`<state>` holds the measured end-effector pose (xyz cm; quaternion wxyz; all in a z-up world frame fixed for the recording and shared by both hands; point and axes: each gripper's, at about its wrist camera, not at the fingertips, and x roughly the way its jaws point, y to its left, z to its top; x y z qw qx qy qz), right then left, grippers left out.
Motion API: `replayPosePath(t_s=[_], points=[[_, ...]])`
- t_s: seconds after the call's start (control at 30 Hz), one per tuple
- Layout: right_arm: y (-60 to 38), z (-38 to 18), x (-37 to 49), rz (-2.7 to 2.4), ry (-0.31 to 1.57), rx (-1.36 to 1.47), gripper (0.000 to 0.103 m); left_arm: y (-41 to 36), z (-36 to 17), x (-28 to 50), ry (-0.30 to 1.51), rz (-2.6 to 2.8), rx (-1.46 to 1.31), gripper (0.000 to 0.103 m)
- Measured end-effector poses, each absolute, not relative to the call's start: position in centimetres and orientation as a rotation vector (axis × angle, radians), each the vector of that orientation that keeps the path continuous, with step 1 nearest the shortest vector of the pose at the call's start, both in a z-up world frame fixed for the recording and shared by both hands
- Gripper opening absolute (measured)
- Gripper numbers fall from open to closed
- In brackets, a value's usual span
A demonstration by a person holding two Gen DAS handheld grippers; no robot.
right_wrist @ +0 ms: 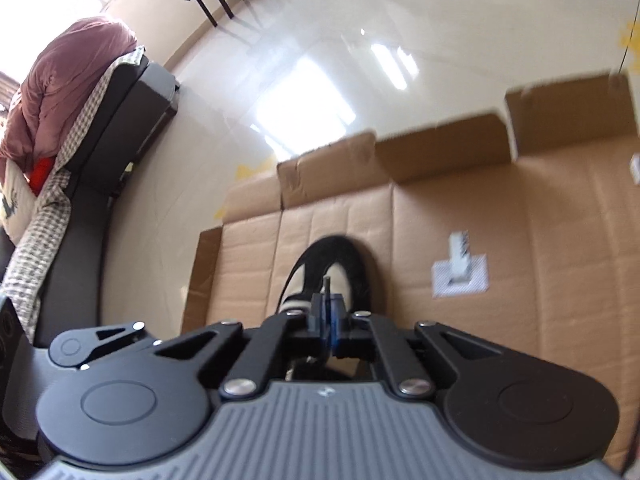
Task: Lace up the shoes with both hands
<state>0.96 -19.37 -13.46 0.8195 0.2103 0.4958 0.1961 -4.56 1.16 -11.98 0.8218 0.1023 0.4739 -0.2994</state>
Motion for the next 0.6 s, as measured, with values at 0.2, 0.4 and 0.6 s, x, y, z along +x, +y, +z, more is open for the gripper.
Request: replayPosePath(t_s=[0.2, 0.4, 0.6], points=[[-21.0, -12.6, 0.6, 0.397, 1.039, 0.437, 0.003, 2.4, -13.2, -4.8, 1.072, -0.662, 0.214, 0.043], [-20.8, -13.0, 0.6, 0.413, 1.052, 0.446, 0.003, 1.5, -15.3, -6.2, 1.109, -0.717, 0.348, 0.022], [-20.9, -12.8, 0.7, 0.418, 1.044, 0.445, 0.003, 1.6, -14.8, -6.0, 1.129, -0.739, 0.371, 0.01]])
